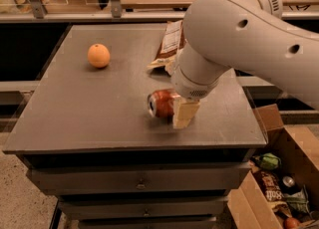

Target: Knock coke can over

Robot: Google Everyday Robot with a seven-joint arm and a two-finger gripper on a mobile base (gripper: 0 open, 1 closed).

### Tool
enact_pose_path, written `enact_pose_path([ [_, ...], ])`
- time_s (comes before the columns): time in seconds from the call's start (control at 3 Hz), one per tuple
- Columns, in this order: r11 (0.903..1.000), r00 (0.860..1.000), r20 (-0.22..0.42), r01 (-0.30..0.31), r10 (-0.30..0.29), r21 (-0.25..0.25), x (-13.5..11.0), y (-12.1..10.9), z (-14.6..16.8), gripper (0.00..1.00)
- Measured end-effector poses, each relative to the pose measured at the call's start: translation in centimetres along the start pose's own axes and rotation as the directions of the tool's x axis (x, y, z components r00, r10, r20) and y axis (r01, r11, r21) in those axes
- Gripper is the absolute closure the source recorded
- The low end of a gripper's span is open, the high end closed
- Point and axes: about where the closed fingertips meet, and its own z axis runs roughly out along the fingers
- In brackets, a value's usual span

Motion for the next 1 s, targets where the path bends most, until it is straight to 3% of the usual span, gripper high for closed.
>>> enact_pose_path([
  [1.0, 0.999, 0.999, 0.031, 0.043, -0.043, -0.012, -1.38, 0.2, 0.1, 0.0],
])
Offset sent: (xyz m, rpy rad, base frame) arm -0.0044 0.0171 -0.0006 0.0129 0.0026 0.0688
